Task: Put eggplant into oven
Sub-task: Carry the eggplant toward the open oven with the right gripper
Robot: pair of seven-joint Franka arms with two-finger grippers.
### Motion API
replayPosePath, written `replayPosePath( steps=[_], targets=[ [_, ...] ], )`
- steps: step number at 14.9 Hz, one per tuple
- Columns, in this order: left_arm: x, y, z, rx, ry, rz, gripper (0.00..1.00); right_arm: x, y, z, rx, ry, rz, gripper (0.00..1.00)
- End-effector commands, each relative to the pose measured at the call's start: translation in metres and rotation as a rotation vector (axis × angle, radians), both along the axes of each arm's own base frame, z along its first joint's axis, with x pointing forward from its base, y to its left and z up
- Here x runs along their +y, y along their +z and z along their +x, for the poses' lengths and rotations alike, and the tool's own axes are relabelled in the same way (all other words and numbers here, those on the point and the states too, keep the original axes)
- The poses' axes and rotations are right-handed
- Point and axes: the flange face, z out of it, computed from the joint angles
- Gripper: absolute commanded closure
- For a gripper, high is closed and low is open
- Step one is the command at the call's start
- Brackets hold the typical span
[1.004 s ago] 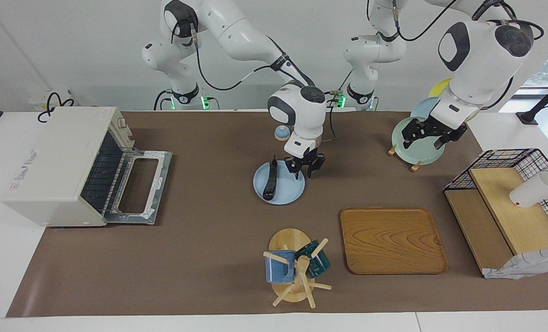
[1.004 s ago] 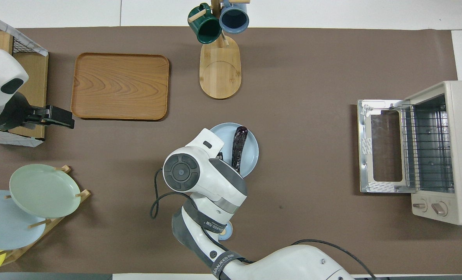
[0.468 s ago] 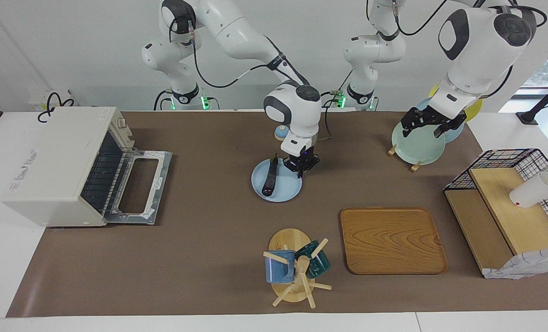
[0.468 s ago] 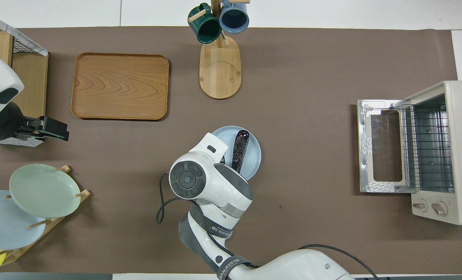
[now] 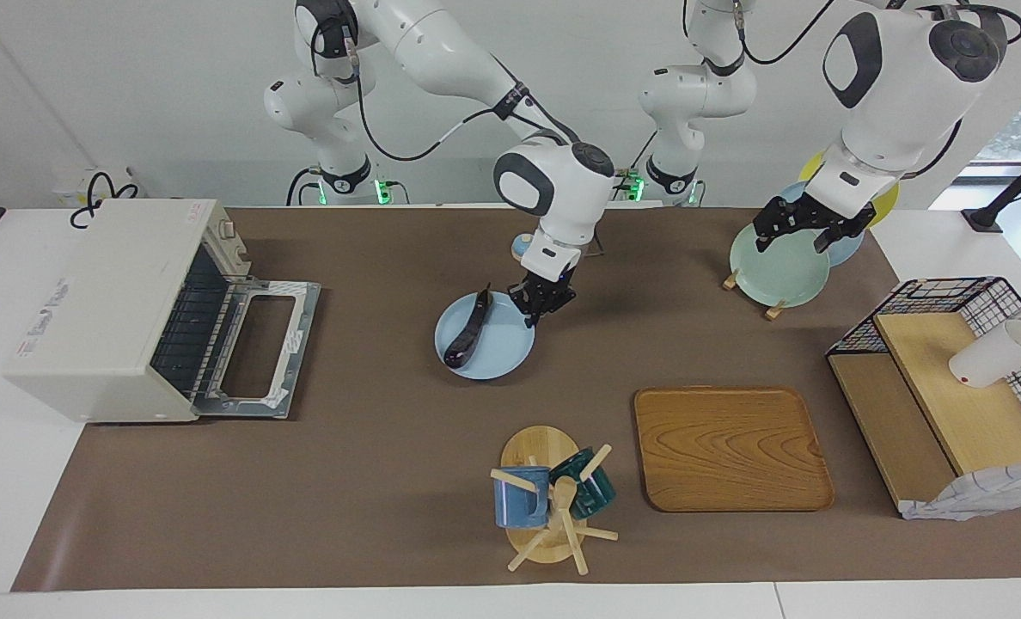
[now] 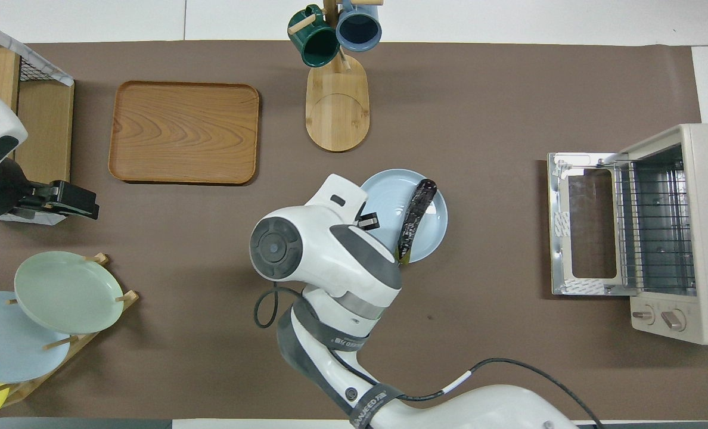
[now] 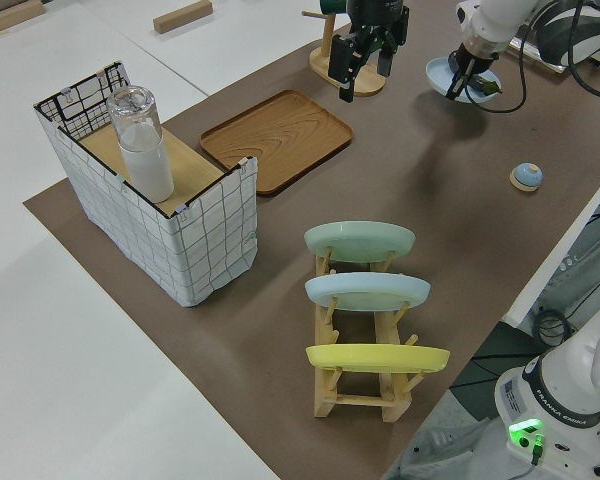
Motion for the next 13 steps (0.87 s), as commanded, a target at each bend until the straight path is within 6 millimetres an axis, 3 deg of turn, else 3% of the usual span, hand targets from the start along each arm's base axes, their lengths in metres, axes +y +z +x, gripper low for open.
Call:
replayPosePath(
  steps=[1,5,8,13],
  targets=[
    [0.001,0.015,-0.004,0.013,-0.015,0.027,0.0,-0.069,0.036,0.018,0.05,-0.029,-0.001,1.0],
    [0.0,0.03,-0.005,0.024,-0.015,0.027,0.0,-0.177,0.058,0.025,0.116,-0.004,-0.014,1.0],
    [-0.006,0.03,-0.005,0.02,-0.01,0.007,0.0,-0.234,0.064,0.021,0.156,0.025,-0.018,1.0],
    [-0.005,0.026,0.005,-0.05,-0.003,-0.007,0.0,-0.329,0.064,0.032,0.216,0.034,-0.019,1.0]
  ],
)
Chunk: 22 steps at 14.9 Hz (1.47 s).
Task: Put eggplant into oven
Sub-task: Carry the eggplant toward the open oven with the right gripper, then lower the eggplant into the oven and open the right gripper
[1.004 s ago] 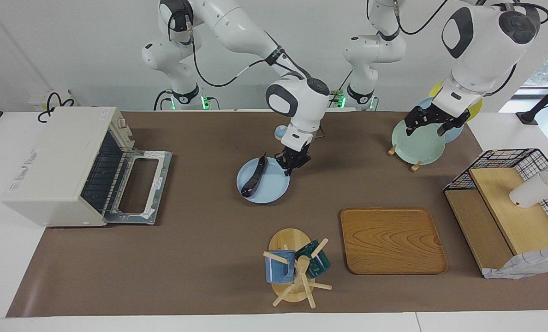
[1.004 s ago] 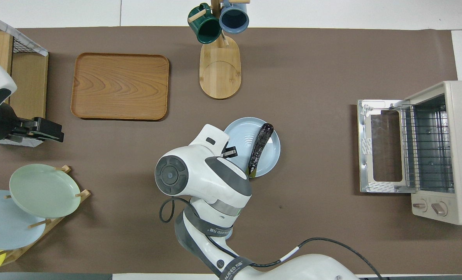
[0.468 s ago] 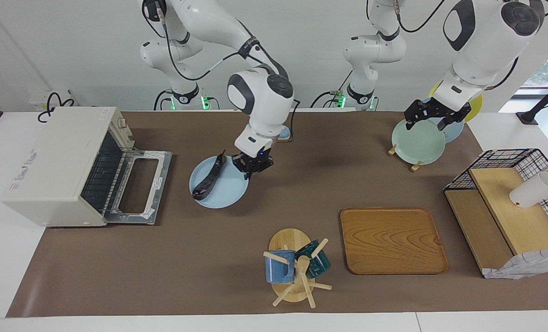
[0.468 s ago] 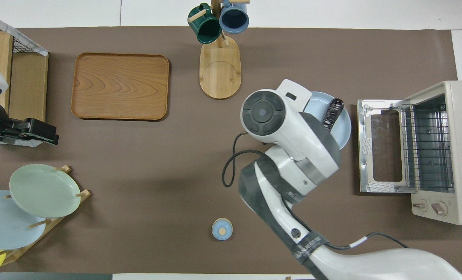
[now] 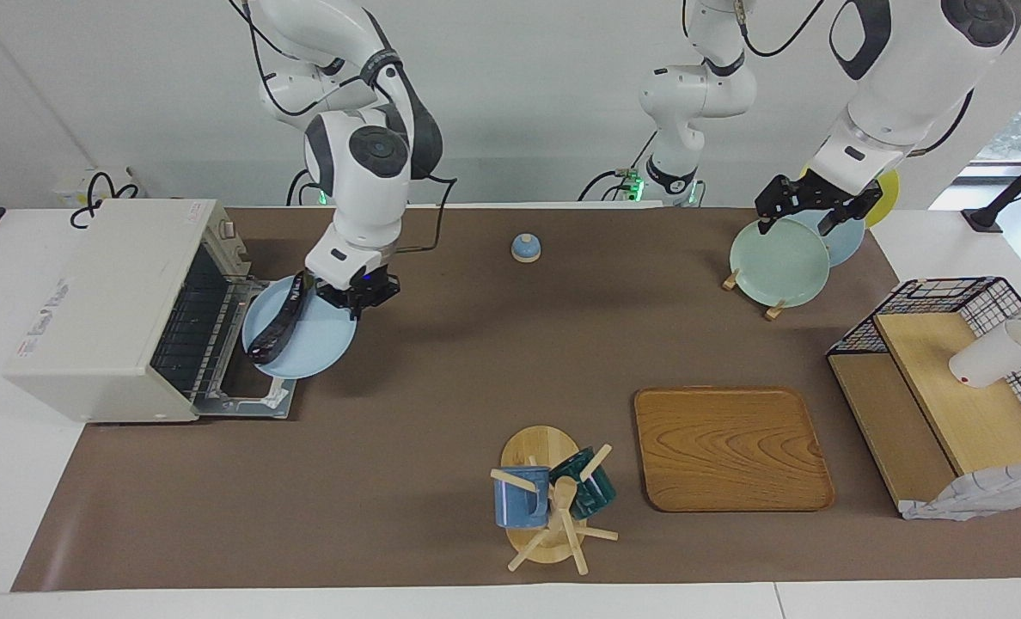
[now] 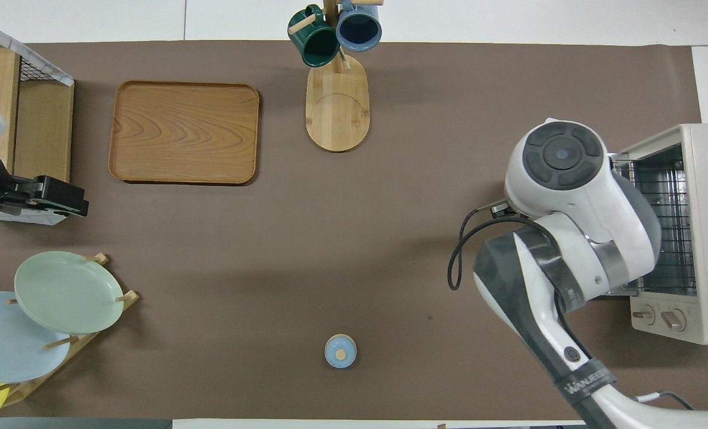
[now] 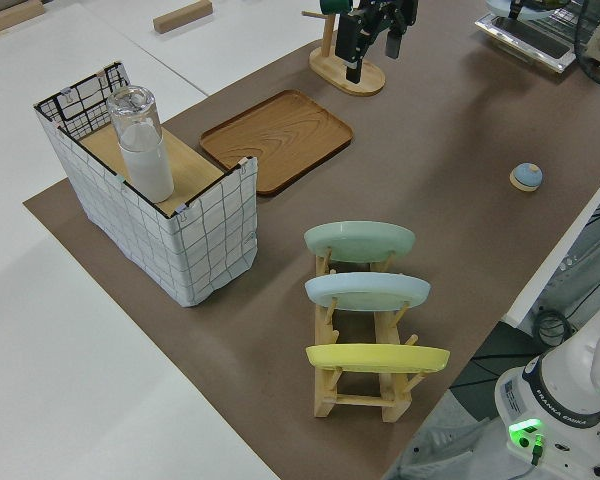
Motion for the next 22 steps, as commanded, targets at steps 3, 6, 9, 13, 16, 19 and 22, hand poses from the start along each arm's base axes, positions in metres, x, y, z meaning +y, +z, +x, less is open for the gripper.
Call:
replayPosePath(
  steps=[3,6,9,13,16,19,22],
  targets=[
    [-0.002,0.002,0.011,-0.061,0.019,-0.007,0.0,-0.085,-0.013,-0.005,0.072,-0.016,0.057,1.0],
    [-0.004,0.002,0.013,-0.054,0.016,-0.007,0.0,-0.125,-0.023,-0.013,0.106,-0.035,0.101,1.0],
    [-0.005,-0.002,0.009,-0.042,0.014,-0.005,0.0,-0.151,-0.031,-0.021,0.112,-0.033,0.111,1.0],
    [-0.004,-0.002,0.008,-0.036,0.016,-0.005,0.0,-0.179,-0.043,-0.031,0.114,-0.041,0.122,1.0],
    [-0.005,-0.001,0.008,-0.039,0.012,-0.005,0.0,-0.186,-0.055,-0.037,0.061,-0.035,0.131,1.0],
    [-0.004,0.001,0.007,-0.044,0.014,-0.005,0.0,-0.191,-0.059,-0.041,0.056,-0.03,0.134,0.98],
    [0.0,0.001,0.008,-0.045,0.02,-0.005,0.0,-0.191,-0.059,-0.038,0.04,-0.017,0.135,0.85]
  ],
)
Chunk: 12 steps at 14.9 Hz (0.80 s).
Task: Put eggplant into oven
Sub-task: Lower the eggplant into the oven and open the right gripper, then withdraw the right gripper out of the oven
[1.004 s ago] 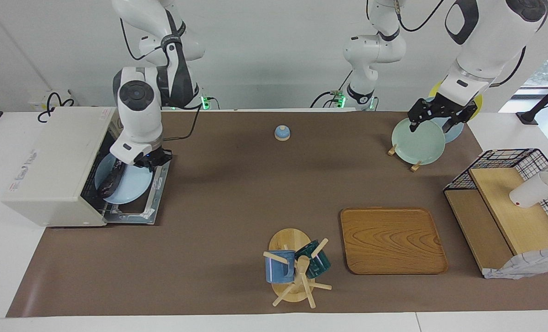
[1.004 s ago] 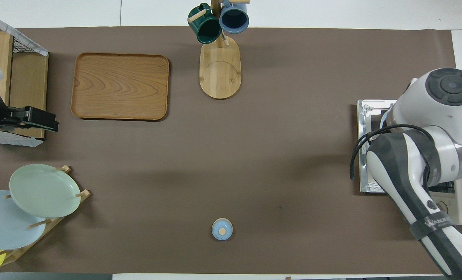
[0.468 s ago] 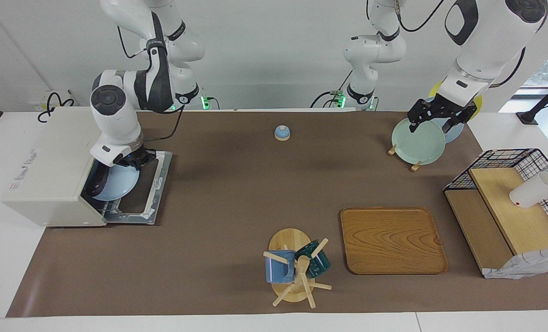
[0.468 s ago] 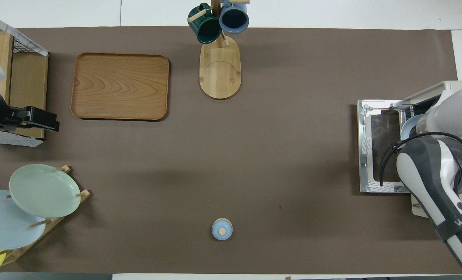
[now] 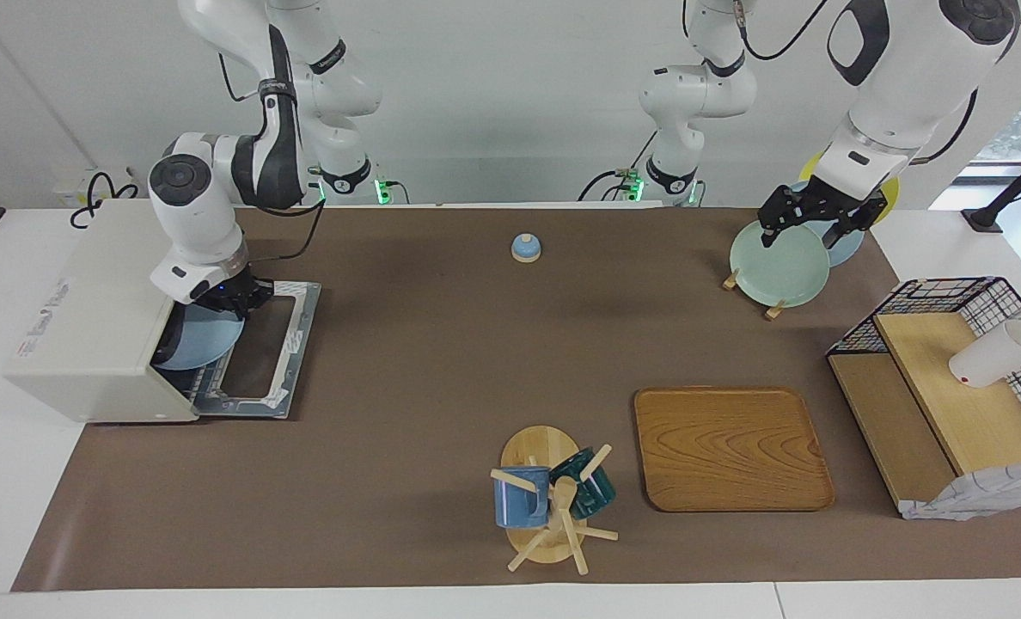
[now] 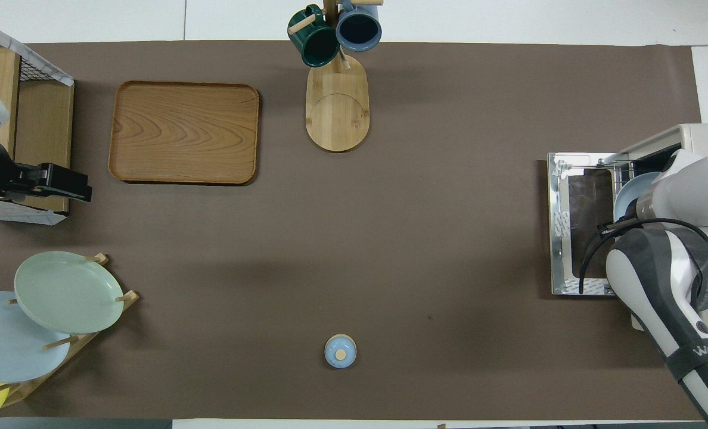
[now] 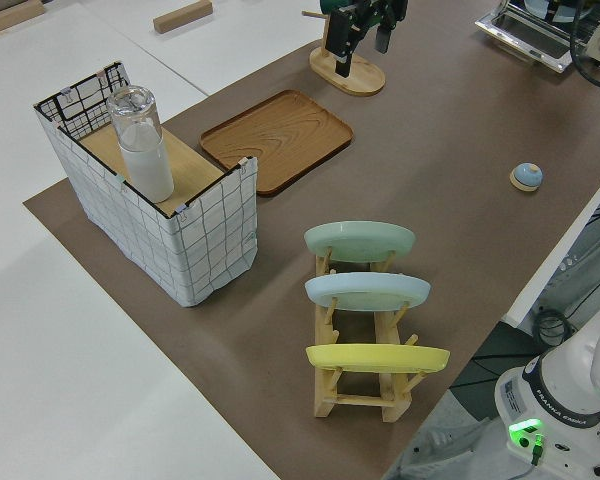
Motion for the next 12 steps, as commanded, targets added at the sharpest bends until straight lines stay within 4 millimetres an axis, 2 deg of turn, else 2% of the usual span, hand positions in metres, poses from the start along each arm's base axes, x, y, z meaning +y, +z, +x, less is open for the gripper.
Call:
replayPosePath(
  steps=[1,4,6,8,10,12],
  targets=[
    [0.004,0.003,-0.001,-0.007,0.015,-0.002,0.0,-0.006,-0.002,-0.005,-0.014,0.029,0.018,0.82],
    [0.008,0.003,-0.001,-0.001,0.023,-0.002,0.0,-0.001,0.0,-0.002,-0.019,0.039,0.016,0.82],
    [0.008,0.003,-0.001,-0.004,0.021,-0.002,0.0,0.007,0.014,0.009,-0.017,0.053,0.011,0.82],
    [0.008,0.003,-0.001,-0.003,0.021,-0.002,0.0,0.04,0.039,0.025,0.005,0.088,0.005,0.82],
    [0.008,0.003,-0.001,-0.003,0.021,-0.002,0.0,0.074,0.039,0.033,-0.04,0.078,0.004,0.82],
    [0.008,0.003,-0.001,-0.003,0.021,-0.002,0.0,0.114,0.034,0.031,-0.09,0.027,0.034,0.82]
  ],
)
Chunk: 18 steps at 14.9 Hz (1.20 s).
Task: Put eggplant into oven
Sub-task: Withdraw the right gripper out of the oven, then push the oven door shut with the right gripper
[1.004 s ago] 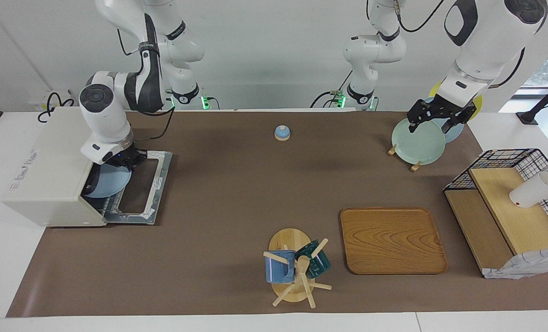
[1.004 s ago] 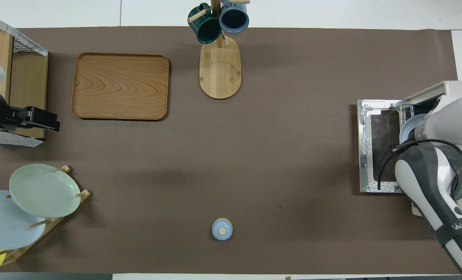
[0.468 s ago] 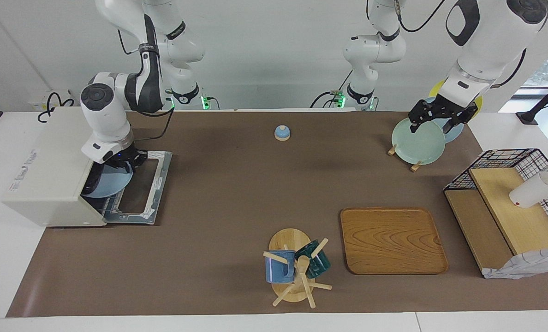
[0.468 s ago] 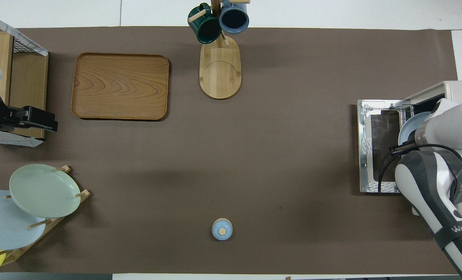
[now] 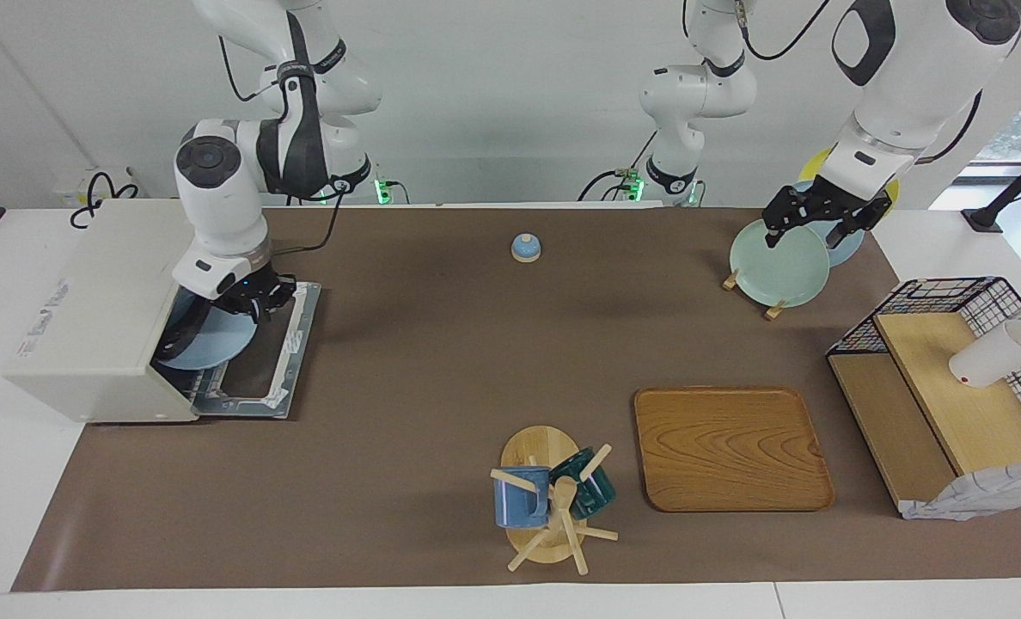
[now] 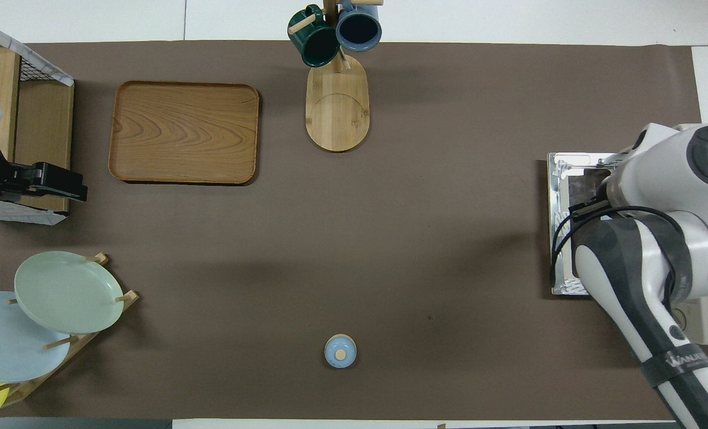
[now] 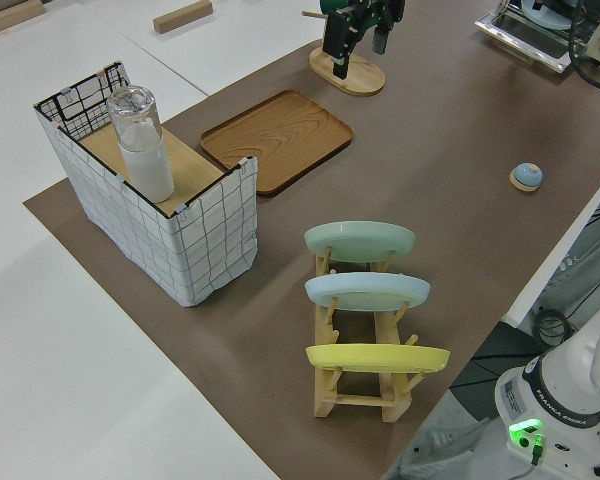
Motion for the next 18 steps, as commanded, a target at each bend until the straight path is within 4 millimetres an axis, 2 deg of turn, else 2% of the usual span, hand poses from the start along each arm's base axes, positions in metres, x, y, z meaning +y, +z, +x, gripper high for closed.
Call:
replayPosePath(
  steps=[1,4,6,8,10,12,15,18],
  targets=[
    [0.002,0.003,-0.002,-0.003,0.01,-0.002,0.0,0.033,-0.017,0.006,-0.024,-0.078,0.051,0.84],
    [0.002,0.003,-0.002,-0.003,0.01,-0.002,0.0,0.037,-0.05,0.006,-0.069,-0.101,0.089,0.96],
    [0.002,0.003,-0.002,-0.003,0.01,-0.002,0.0,0.031,-0.073,0.007,-0.043,-0.112,0.086,0.96],
    [0.002,0.003,-0.002,-0.003,0.01,-0.002,0.0,0.027,-0.08,0.005,-0.029,-0.121,0.085,0.96],
    [0.002,0.003,-0.002,-0.003,0.01,-0.002,0.0,0.016,-0.098,-0.001,-0.019,-0.133,0.085,0.96],
    [0.002,0.003,-0.002,-0.003,0.01,0.0,0.0,0.001,-0.109,-0.001,-0.01,-0.153,0.085,0.96],
    [0.002,0.003,-0.002,-0.003,0.01,0.0,0.0,0.0,-0.125,-0.01,-0.005,-0.153,0.089,0.96],
    [0.002,0.003,-0.002,-0.003,0.01,-0.002,0.0,-0.005,-0.128,-0.011,-0.012,-0.156,0.09,0.96]
  ],
)
